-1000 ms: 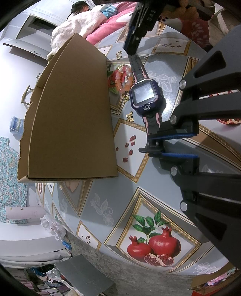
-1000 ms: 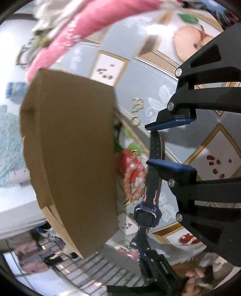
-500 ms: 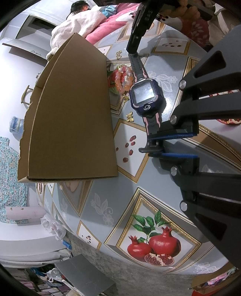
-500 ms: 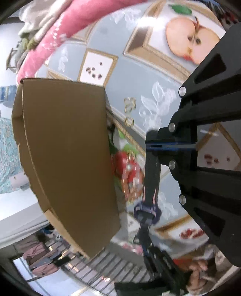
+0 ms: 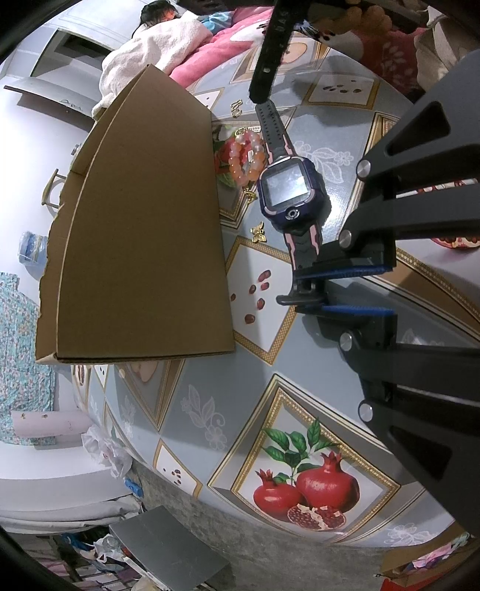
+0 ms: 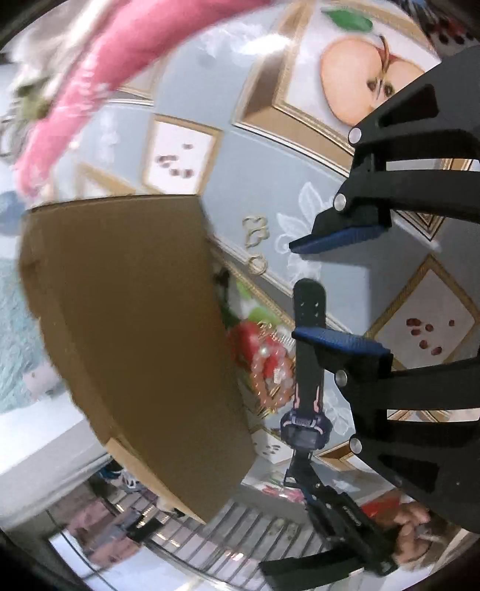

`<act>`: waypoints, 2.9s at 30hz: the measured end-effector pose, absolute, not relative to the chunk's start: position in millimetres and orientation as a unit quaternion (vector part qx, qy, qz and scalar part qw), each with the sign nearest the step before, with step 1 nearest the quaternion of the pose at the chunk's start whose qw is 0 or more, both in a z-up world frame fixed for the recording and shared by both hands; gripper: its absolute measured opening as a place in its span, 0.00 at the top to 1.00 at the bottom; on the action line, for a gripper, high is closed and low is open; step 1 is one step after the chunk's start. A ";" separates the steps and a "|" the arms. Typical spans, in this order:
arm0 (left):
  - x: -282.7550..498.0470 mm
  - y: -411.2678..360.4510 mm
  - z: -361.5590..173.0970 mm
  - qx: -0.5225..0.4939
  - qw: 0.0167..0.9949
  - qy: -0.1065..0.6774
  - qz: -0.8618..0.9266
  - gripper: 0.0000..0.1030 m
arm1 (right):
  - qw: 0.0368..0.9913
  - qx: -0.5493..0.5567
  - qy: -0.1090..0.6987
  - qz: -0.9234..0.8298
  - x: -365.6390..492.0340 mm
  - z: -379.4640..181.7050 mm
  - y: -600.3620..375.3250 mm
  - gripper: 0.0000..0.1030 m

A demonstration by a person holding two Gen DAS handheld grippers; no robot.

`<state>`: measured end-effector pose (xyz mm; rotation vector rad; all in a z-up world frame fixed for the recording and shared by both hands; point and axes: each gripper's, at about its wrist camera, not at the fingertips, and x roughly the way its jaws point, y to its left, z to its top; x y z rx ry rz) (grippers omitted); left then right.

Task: Organize jewelry

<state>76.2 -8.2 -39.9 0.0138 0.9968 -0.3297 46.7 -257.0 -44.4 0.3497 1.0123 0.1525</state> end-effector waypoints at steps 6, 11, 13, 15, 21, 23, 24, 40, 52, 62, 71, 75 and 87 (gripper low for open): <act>76.4 -8.4 -39.8 0.005 0.865 0.475 -0.158 0.89 | 0.836 0.214 0.491 0.120 50.3 -46.4 -259.3 0.60; 76.3 -8.6 -39.7 0.005 0.866 0.475 -0.158 0.88 | 0.826 0.235 0.493 0.139 50.5 -47.3 -260.2 0.60; 76.3 -8.6 -39.7 0.005 0.866 0.475 -0.158 0.88 | 0.819 0.248 0.495 0.149 50.2 -49.5 -256.4 0.60; 76.4 -8.6 -39.8 0.005 0.866 0.475 -0.158 0.88 | 0.809 0.266 0.497 0.164 52.9 -54.8 -251.7 0.60; 76.7 -8.5 -39.7 0.005 0.866 0.475 -0.158 0.88 | 0.776 0.345 0.482 0.215 56.5 -60.3 -260.0 0.53; 76.7 -8.6 -39.7 0.005 0.866 0.475 -0.158 0.88 | 0.768 0.352 0.487 0.222 57.9 -62.1 -260.1 0.51; 76.8 -8.5 -39.7 0.005 0.866 0.475 -0.158 0.88 | 0.766 0.350 0.490 0.224 59.1 -63.3 -257.4 0.50; 76.3 -8.1 -39.8 0.004 0.866 0.474 -0.159 0.88 | 0.773 0.344 0.489 0.213 56.8 -64.2 -250.8 0.64; 76.5 -9.4 -39.5 0.008 0.868 0.470 -0.161 0.88 | 0.859 0.142 0.471 0.146 48.4 -41.5 -198.2 0.99; 71.2 -6.5 -36.8 0.007 0.876 0.454 -0.165 0.89 | 0.884 0.106 0.437 0.128 38.9 -30.0 -194.0 0.99; 41.9 5.1 18.2 0.007 0.901 0.398 -0.173 0.89 | 0.916 0.063 0.370 0.141 14.8 25.3 -185.0 0.99; 36.1 13.2 70.8 0.004 0.918 0.349 -0.186 0.89 | 0.933 0.041 0.321 0.157 14.9 65.5 -184.1 0.99; 168.8 -31.5 110.8 -0.009 0.894 0.388 -0.224 0.90 | 0.930 -0.038 0.332 0.155 155.0 97.1 -219.1 0.99</act>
